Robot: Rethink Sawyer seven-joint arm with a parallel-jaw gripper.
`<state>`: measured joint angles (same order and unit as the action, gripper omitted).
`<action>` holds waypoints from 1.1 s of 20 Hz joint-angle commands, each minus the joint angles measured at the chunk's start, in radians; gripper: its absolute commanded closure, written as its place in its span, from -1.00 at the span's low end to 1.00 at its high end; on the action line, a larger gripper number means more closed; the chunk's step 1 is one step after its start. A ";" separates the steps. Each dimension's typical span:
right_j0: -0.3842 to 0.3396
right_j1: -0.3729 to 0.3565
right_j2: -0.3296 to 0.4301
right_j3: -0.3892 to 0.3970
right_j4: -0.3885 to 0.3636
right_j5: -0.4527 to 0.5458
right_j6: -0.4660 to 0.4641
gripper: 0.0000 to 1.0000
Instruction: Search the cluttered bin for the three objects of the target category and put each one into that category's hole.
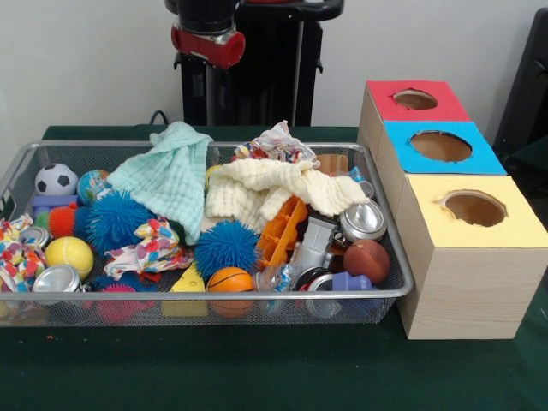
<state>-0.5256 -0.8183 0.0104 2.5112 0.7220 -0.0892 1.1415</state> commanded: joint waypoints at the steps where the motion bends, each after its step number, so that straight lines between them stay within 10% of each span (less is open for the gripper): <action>1: 0.003 0.021 0.072 -0.052 -0.046 -0.045 0.349 -1.00; 22: -0.018 0.261 0.167 -0.146 -0.241 -0.293 0.635 -1.00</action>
<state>-0.5321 -0.6737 0.0787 2.5103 0.5363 -0.2741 1.4433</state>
